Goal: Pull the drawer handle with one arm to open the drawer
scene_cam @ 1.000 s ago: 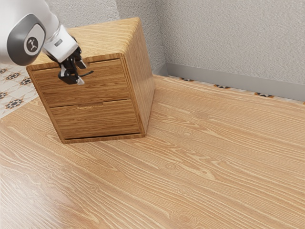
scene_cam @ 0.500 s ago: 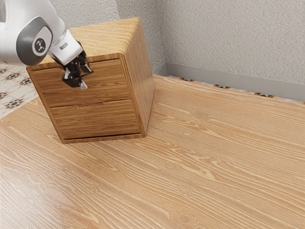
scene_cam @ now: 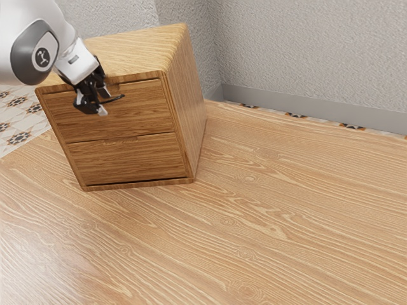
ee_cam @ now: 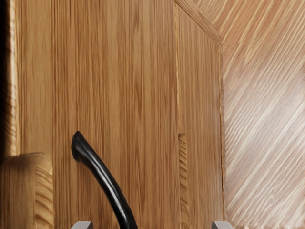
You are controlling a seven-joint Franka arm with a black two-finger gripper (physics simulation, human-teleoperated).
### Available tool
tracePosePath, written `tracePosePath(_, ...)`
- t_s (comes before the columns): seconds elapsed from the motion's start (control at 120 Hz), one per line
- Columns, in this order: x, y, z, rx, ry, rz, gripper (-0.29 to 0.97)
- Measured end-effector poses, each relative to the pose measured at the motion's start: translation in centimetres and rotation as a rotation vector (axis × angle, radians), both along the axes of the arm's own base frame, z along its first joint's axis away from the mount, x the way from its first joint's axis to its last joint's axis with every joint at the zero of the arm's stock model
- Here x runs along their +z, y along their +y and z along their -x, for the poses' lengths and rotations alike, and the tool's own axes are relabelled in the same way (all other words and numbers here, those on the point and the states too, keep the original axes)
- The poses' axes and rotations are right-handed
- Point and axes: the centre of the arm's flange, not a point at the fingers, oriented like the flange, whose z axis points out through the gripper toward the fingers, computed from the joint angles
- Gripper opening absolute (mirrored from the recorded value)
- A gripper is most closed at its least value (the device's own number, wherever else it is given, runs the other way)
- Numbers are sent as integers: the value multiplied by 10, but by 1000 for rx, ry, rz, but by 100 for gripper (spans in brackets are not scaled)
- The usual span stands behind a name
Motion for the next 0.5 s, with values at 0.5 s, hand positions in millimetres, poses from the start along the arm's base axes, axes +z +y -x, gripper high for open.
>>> tracePosePath(0.5,0,-8,22,0,19,5,-4)
